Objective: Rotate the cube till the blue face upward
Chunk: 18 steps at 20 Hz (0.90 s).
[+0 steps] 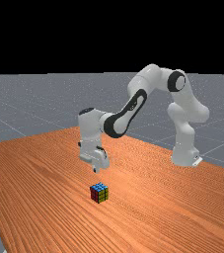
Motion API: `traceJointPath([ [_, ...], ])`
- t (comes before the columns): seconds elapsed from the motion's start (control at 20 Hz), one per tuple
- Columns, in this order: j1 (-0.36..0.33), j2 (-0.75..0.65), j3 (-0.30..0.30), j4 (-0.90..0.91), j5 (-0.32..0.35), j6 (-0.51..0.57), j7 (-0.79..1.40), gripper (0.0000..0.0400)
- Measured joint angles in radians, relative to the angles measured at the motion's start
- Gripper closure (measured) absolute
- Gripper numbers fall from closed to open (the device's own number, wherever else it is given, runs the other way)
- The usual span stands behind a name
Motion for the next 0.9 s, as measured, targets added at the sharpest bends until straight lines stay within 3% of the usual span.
traceJointPath([
  [0.45, 0.055, 0.066, 0.020, 0.016, -0.016, 0.028, 0.040, 0.0400],
  [0.9, 0.053, 0.140, 0.023, 0.065, -0.015, 0.049, 0.049, 0.0395],
])
